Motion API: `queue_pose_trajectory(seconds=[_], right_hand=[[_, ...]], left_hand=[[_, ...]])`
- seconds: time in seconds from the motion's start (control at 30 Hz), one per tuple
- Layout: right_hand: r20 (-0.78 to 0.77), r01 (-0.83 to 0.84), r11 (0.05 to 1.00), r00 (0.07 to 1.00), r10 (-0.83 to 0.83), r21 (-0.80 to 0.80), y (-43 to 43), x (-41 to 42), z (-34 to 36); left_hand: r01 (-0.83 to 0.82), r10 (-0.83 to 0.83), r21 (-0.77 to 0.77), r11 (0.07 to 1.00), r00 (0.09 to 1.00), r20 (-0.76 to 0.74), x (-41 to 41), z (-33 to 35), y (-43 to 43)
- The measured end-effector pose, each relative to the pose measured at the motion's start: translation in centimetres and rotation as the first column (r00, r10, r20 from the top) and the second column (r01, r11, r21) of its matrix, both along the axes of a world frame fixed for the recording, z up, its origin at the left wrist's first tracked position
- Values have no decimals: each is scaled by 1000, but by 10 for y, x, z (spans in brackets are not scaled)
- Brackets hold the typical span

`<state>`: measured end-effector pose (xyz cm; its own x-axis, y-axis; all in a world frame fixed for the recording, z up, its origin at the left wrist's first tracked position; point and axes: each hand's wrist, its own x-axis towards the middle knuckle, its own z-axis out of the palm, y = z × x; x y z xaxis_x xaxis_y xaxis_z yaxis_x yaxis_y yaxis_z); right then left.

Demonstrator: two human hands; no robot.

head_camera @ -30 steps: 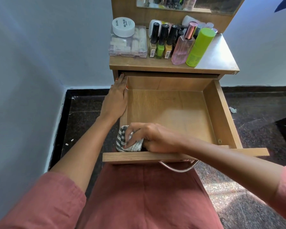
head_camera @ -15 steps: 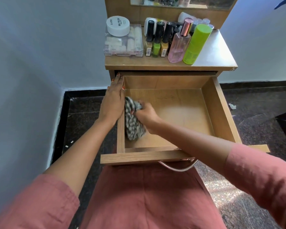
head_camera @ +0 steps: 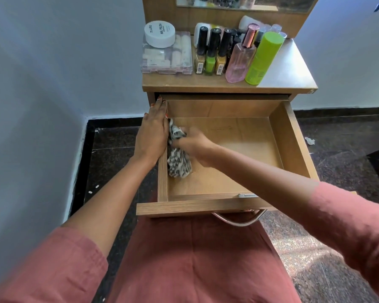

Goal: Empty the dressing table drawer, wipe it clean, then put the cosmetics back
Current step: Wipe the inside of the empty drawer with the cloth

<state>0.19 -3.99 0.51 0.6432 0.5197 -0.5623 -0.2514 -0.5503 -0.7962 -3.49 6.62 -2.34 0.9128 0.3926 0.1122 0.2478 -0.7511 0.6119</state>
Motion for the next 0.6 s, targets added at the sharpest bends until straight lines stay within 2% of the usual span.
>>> queue_pose_trajectory(seconds=[0.17, 0.33, 0.4, 0.5, 0.57, 0.6], right_hand=[[-11, -226, 955, 974, 228, -191, -17, -22, -2], [41, -386, 893, 913, 405, -232, -33, -13, 22], [129, -507, 810, 819, 559, -295, -38, -6, 30], [182, -706, 592, 571, 800, -388, -40, -9, 26], [231, -774, 494, 437, 869, -396, -43, -17, 13], [278, -787, 475, 391, 877, -393, -46, -21, 9]], left_hand=[[-12, 19, 98, 995, 997, -74, 4, 4, -4], [-41, 42, 15, 999, 990, -134, 4, 6, -16], [-40, 41, 4, 999, 991, -129, 2, 6, -20], [-47, 49, 17, 999, 992, -117, -1, 5, -22], [-53, 57, 40, 998, 992, -117, -2, 4, -23], [-56, 62, 54, 997, 991, -120, -3, 4, -24]])
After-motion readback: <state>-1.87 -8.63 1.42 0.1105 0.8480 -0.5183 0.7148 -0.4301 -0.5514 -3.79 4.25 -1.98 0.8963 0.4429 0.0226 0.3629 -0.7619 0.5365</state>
